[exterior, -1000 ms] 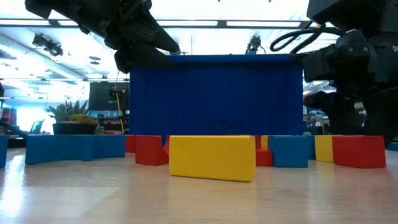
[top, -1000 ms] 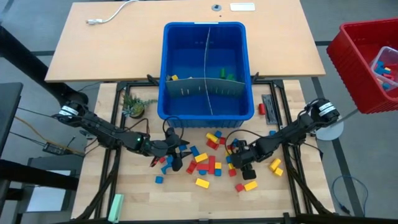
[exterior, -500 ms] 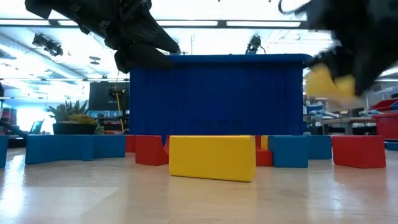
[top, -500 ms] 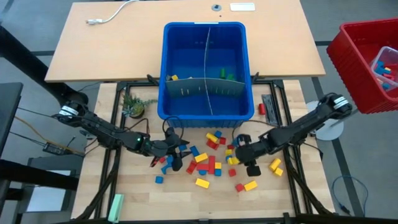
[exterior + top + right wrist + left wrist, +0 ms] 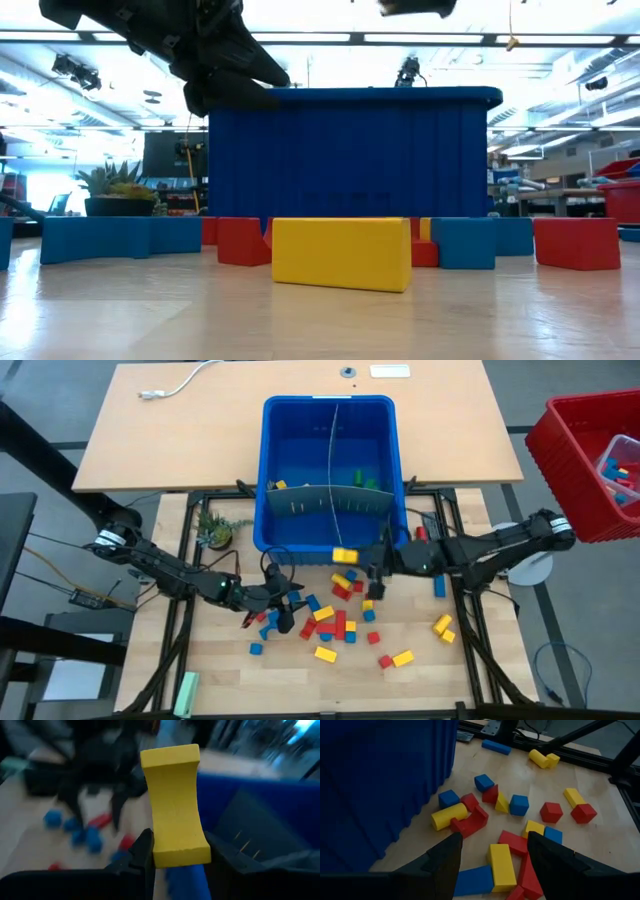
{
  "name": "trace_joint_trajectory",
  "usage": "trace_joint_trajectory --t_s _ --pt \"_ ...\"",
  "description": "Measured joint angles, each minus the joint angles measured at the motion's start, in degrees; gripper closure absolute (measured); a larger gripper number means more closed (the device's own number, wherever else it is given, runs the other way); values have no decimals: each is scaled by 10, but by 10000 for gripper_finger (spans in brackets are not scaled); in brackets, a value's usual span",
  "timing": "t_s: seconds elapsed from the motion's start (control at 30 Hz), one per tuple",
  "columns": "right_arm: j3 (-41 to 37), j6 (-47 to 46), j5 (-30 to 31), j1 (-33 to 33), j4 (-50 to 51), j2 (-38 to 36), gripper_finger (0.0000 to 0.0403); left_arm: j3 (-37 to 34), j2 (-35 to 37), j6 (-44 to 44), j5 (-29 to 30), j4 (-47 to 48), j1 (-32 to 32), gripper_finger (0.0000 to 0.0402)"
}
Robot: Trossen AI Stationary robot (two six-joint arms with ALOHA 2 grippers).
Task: Sort blocks
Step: Put the yellow block with the other yellow blocks into the blue bin
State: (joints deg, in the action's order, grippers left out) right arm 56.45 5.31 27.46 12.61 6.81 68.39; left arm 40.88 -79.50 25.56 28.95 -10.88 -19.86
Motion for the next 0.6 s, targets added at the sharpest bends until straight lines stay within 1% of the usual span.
trace_joint_trajectory --t_s 0.1,0.27,0.4,0.5,0.6 --pt "0 30 -1 -41 -65 15 285 0 0 0 0 0 0 168" --pt "0 34 -1 -124 -176 61 285 0 0 0 0 -3 0 168" --pt "0 39 -33 -191 -268 116 284 0 0 0 7 -10 0 168" --pt "23 38 -53 -236 -297 161 284 0 0 0 10 -16 0 168" --pt "62 36 -67 -277 -298 211 284 0 0 0 10 -15 0 168"
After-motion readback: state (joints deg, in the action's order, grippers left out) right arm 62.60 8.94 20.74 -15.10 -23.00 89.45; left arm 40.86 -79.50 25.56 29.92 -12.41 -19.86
